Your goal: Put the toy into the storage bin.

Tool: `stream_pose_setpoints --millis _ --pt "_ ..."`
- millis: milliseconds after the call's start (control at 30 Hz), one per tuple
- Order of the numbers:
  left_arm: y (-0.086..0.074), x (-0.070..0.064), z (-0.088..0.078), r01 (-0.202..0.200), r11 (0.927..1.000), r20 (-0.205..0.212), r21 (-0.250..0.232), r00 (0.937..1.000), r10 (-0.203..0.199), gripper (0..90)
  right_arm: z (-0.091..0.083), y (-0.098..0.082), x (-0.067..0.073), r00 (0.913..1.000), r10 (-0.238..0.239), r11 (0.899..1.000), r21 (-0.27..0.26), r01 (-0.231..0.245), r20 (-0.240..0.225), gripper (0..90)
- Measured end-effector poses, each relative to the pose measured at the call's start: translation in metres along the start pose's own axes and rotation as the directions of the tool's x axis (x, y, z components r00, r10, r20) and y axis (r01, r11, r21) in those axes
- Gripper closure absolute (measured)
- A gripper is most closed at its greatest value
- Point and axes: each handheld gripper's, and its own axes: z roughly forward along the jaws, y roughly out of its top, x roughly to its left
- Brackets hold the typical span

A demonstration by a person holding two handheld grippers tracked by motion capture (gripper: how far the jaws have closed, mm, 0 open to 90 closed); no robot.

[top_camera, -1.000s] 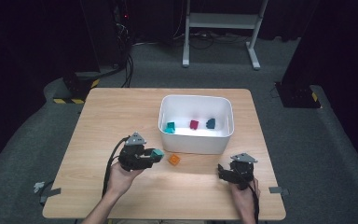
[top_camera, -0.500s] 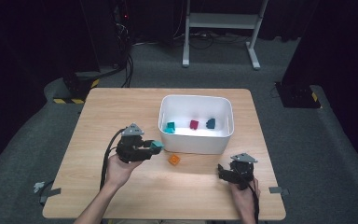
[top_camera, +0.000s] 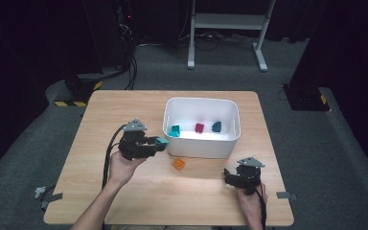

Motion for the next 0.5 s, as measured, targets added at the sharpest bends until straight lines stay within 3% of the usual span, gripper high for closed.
stream_pose_setpoints --millis 500 --pt "0.022 0.006 0.001 0.005 0.9997 0.008 -0.023 1.0000 -0.005 58.3 0.000 0.000 0.000 1.0000 0.000 1.000 0.000 0.000 0.000 17.3"
